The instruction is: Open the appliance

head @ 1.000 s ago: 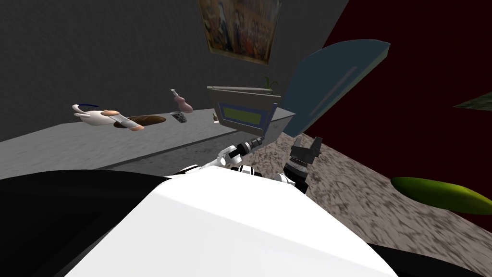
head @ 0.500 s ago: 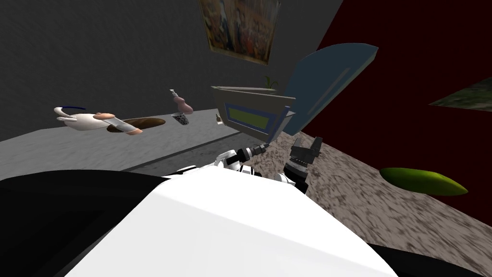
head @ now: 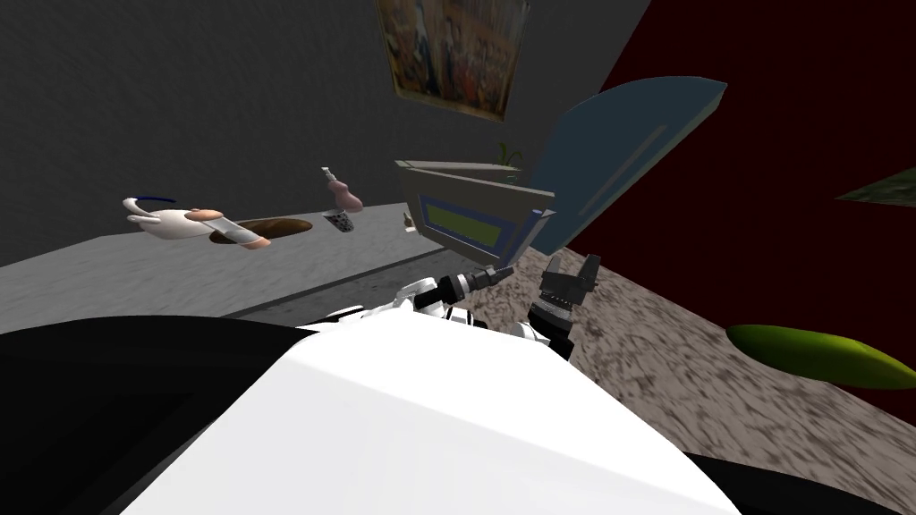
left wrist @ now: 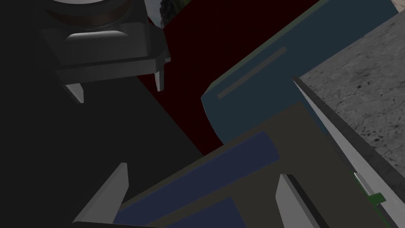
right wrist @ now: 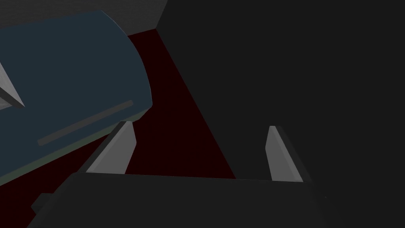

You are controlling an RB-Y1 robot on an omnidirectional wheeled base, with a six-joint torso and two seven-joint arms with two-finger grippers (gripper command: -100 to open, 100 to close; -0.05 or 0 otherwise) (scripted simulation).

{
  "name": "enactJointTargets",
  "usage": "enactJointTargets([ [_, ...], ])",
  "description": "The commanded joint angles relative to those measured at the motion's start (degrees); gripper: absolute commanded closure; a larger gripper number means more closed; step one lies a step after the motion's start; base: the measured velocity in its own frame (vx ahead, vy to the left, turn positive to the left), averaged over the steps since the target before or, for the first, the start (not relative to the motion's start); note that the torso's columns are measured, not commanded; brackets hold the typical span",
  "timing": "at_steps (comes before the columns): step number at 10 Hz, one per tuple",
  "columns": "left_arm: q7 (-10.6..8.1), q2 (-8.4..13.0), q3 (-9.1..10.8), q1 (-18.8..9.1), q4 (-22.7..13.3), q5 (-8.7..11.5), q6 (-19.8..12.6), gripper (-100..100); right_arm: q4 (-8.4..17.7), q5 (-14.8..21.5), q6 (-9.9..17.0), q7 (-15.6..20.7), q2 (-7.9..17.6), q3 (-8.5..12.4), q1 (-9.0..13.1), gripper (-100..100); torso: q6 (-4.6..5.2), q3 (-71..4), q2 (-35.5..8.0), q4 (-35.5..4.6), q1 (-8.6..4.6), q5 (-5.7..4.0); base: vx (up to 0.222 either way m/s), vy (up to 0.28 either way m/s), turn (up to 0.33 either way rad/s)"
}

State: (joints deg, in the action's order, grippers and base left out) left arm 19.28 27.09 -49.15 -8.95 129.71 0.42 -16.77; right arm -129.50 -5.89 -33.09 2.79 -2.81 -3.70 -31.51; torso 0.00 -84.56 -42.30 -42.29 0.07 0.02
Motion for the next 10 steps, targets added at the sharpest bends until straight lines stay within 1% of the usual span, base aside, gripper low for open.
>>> enactJointTargets([
  [1, -0.23, 1.0, -0.21, -0.5, 4.0, 0.9, -3.3, -100, 0.0, 0.0, 0.0, 0.0, 0.0, 0.0, 0.0, 0, -0.01, 0.0, 0.0, 0.0, 0.06, 0.02, 0.032, -0.013, 0.067],
  [3, -0.35, 1.7, -0.42, -0.8, 6.9, 1.4, -5.6, -100, 0.0, 0.0, 0.0, 0.0, 0.0, 0.0, 0.0, 0, 0.0, 0.0, 0.0, 0.0, -0.02, 0.0, 0.032, -0.011, 0.054],
  [4, -0.27, 1.8, -0.38, -0.4, 6.4, 1.2, -4.7, -100, 0.0, 0.0, 0.0, 0.0, 0.0, 0.0, 0.0, 0, 0.0, 0.0, 0.0, 0.0, -0.07, -0.02, 0.014, -0.005, 0.01],
  [5, -0.27, 1.8, -0.39, -0.4, 6.5, 1.2, -4.9, 0, 0.0, 0.0, 0.0, 0.0, 0.0, 0.0, 0.0, 0, 0.01, 0.0, 0.0, 0.0, -0.08, -0.02, 0.0, 0.0, 0.0],
  [10, -0.27, 1.8, -0.39, -0.4, 6.5, 1.2, -4.9, 0, 0.0, 0.0, 0.0, 0.0, 0.0, 0.0, 0.0, 0, 0.0, 0.0, 0.0, 0.0, -0.07, -0.02, 0.0, 0.0, 0.0],
])
